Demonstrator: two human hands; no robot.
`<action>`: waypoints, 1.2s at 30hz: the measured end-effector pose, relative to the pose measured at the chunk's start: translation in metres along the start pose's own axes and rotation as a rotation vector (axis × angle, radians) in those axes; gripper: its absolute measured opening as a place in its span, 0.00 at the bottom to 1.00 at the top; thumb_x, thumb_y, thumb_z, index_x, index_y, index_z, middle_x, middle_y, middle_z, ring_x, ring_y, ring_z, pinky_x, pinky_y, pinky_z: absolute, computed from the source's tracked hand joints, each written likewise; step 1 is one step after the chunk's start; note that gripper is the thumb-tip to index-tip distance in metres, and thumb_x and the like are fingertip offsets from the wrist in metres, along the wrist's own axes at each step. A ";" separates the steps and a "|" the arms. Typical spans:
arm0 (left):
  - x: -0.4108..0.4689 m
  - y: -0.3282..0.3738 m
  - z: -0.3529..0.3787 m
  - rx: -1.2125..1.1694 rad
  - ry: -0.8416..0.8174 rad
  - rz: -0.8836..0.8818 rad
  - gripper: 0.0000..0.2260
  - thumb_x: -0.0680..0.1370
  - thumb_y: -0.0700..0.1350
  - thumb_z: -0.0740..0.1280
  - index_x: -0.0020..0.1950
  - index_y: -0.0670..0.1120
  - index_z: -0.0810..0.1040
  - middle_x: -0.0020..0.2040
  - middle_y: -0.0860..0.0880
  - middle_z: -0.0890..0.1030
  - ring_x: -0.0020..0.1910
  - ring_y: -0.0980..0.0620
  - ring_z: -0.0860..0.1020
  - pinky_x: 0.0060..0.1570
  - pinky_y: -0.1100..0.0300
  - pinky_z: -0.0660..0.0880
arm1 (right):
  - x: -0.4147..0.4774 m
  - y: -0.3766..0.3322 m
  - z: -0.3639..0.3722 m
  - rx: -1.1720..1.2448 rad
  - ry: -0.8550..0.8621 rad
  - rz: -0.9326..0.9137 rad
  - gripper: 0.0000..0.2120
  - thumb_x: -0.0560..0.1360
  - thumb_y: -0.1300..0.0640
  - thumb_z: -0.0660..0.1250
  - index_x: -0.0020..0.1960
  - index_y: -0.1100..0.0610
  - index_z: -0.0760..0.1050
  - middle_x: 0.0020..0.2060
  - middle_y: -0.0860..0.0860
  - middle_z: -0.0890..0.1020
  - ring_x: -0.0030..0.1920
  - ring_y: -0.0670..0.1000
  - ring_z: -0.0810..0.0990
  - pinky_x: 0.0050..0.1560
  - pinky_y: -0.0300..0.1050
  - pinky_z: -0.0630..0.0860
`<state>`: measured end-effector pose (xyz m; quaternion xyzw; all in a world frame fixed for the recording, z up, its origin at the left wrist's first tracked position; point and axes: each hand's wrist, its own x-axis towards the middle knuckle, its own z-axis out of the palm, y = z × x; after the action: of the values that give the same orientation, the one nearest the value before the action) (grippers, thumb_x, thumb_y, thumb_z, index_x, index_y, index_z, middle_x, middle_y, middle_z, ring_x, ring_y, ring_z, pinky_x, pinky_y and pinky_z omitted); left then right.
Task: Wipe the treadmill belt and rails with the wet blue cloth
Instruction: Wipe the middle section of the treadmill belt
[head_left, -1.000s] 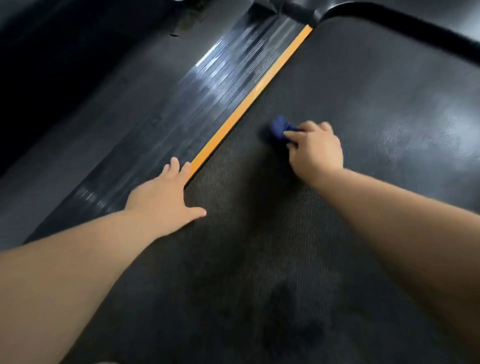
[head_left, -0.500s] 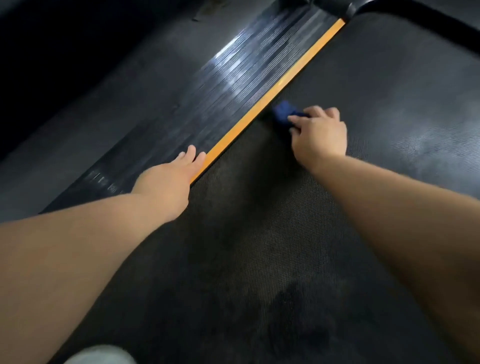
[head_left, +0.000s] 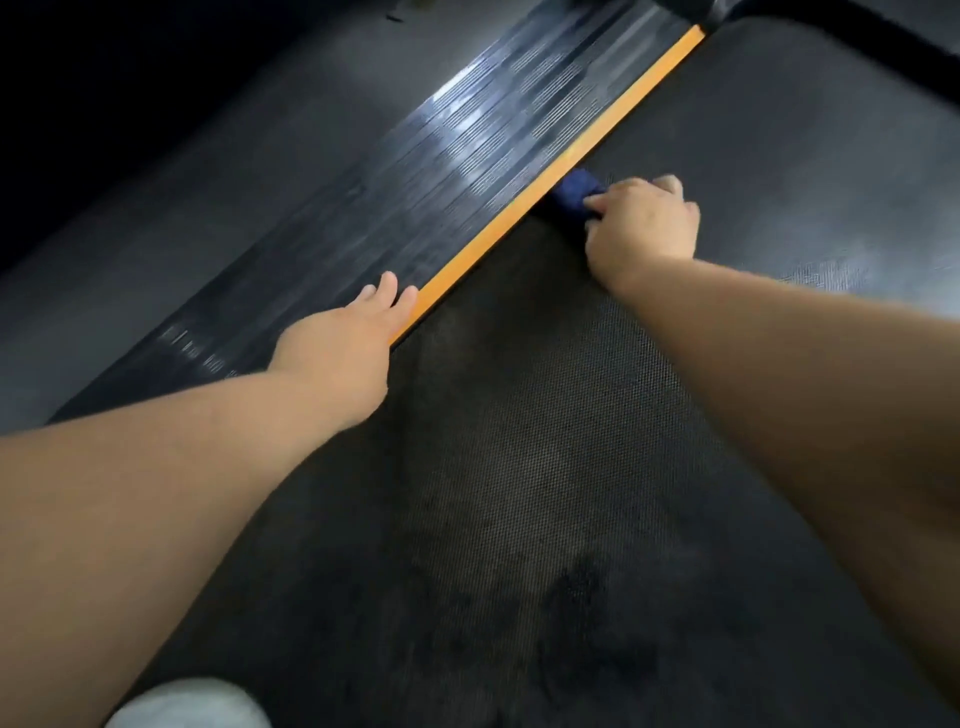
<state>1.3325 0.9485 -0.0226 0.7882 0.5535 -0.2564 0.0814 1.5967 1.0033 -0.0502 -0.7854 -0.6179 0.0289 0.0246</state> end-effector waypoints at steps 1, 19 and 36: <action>0.001 0.000 0.002 -0.008 0.011 0.005 0.42 0.73 0.33 0.62 0.77 0.52 0.39 0.78 0.52 0.40 0.54 0.48 0.77 0.38 0.52 0.78 | -0.004 -0.008 0.000 0.053 -0.030 0.048 0.13 0.77 0.56 0.59 0.59 0.50 0.77 0.60 0.52 0.75 0.62 0.58 0.67 0.54 0.49 0.66; -0.003 -0.001 0.005 0.017 0.082 0.033 0.40 0.75 0.33 0.61 0.77 0.52 0.38 0.78 0.51 0.39 0.64 0.52 0.73 0.36 0.56 0.78 | -0.051 -0.022 -0.008 0.359 -0.348 -0.451 0.20 0.70 0.51 0.73 0.61 0.48 0.74 0.68 0.46 0.70 0.63 0.51 0.69 0.59 0.44 0.66; -0.009 -0.001 -0.007 -0.041 0.011 0.045 0.41 0.76 0.33 0.61 0.77 0.52 0.37 0.77 0.54 0.36 0.72 0.52 0.64 0.41 0.55 0.73 | -0.053 -0.063 0.009 0.489 -0.147 -0.124 0.13 0.70 0.51 0.72 0.54 0.50 0.81 0.51 0.52 0.78 0.55 0.56 0.74 0.56 0.47 0.72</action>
<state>1.3314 0.9441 -0.0115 0.8001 0.5412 -0.2385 0.1003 1.5222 0.9663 -0.0533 -0.7126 -0.6395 0.2328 0.1706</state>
